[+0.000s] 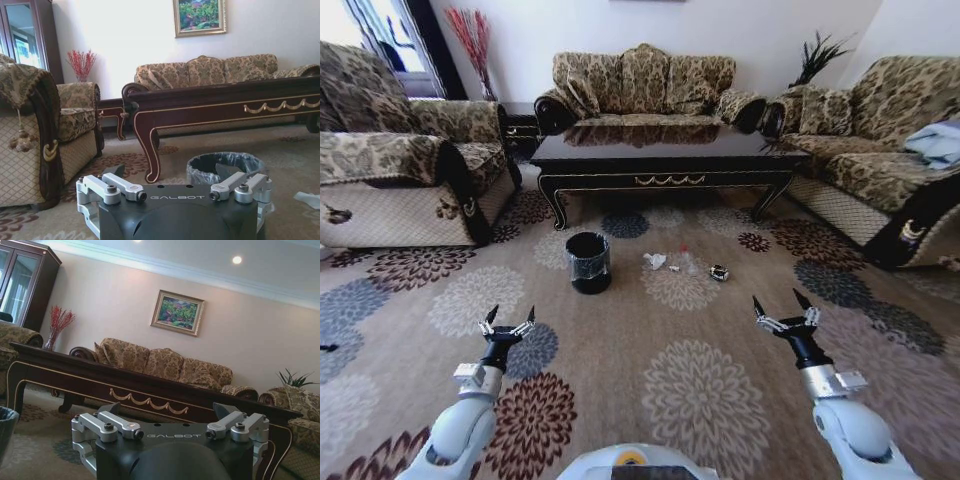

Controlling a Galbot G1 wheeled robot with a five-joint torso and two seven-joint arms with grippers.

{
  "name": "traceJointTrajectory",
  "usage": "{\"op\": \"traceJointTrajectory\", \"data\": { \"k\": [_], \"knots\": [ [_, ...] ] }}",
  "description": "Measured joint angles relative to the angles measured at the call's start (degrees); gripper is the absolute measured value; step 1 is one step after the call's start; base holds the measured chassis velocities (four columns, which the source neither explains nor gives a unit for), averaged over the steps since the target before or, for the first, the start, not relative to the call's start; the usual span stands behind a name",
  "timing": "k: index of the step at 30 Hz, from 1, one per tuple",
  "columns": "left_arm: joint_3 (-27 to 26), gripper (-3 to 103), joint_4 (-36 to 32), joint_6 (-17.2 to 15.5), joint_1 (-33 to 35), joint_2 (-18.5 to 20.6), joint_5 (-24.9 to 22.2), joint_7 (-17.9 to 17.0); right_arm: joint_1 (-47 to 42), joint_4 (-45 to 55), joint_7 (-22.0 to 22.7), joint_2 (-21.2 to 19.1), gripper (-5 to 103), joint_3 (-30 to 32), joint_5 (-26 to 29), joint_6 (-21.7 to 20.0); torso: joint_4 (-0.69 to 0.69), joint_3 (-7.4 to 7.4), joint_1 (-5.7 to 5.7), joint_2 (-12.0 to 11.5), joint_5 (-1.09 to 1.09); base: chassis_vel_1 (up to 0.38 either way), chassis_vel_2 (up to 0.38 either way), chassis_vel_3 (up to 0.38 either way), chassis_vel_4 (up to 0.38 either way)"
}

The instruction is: Move to the front of the table and pick up the trash from the floor, then place it into the trash bin.

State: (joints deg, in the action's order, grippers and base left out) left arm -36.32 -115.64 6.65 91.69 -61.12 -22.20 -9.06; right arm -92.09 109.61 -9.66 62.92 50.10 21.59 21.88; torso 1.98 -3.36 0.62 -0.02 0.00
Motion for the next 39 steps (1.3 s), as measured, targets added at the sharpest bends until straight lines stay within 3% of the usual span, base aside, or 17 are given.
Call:
{"op": "traceJointTrajectory", "data": {
  "k": [20, 25, 28, 29, 32, 33, 37, 38, 39],
  "knots": [
    [-0.13, 100, -2.25, 0.57, 0.17, 0.59, 1.95, -0.48, 0.19, 0.44, 0.32, -0.21, 100, -0.51, -0.91, 0.0, 0.0, -0.04, 0.0, 0.0, 0.0, -0.354, 0.351, 0.357, -0.357],
    [-0.06, 100, -3.44, -0.8, 0.11, 1.15, 0.66, -1.35, 0.46, 0.9, 0.66, -0.29, 100, -1.07, -0.26, 0.01, -0.02, -0.07, 0.03, 0.0, 0.03, -0.273, 0.297, 0.275, -0.303],
    [-0.05, 100, -6.64, -6.32, 0.61, 2.16, -2.53, -4.32, 0.63, 0.16, 0.66, 0.02, 100, -1.4, -1.0, 0.1, -0.01, -0.08, 0.05, 0.0, -0.01, -0.125, 0.144, 0.105, -0.131],
    [-0.05, 100, -6.64, -6.32, 0.61, 2.16, -2.53, -4.32, 0.63, 0.16, 0.66, 0.02, 100, -1.4, -1.0, 0.1, -0.01, -0.08, 0.05, 0.0, -0.01, -0.012, 0.079, 0.07, -0.101],
    [-0.67, 100, -11.51, -13.96, 1.95, 3.69, -5.86, -7.72, 0.59, -0.29, 0.65, 0.47, 100, -1.72, -1.75, 0.2, -0.01, -0.02, -0.01, 0.01, 0.0, 0.011, 0.001, -0.009, 0.006],
    [-0.67, 100, -11.51, -13.96, 1.95, 3.69, -5.86, -7.72, 0.59, -0.29, 0.65, 0.47, 100, -1.72, -1.75, 0.2, -0.01, -0.02, -0.01, 0.01, 0.0, 0.044, -0.075, -0.025, 0.038],
    [-1.52, 100, -19.6, -25.99, 3.51, 6.17, -14.28, -14.21, 0.94, -0.87, 0.71, 0.68, 100, -2.14, -2.67, 0.2, 0.0, -0.01, -0.02, 0.01, 0.02, 0.019, -0.033, -0.026, 0.029],
    [-1.52, 100, -19.6, -25.99, 3.51, 6.17, -14.28, -14.21, 0.94, -0.87, 0.71, 0.68, 100, -2.14, -2.67, 0.2, 0.0, -0.01, -0.02, 0.01, 0.02, 0.0, 0.0, 0.0, 0.0],
    [-1.83, 100, -21.57, -30.4, 3.45, 7.22, -18.16, -16.38, 1.08, -0.99, 0.74, 0.67, 100, -2.17, -2.92, 0.2, 0.0, -0.04, -0.01, 0.01, 0.02, 0.0, 0.0, 0.0, 0.0]
  ]
}}
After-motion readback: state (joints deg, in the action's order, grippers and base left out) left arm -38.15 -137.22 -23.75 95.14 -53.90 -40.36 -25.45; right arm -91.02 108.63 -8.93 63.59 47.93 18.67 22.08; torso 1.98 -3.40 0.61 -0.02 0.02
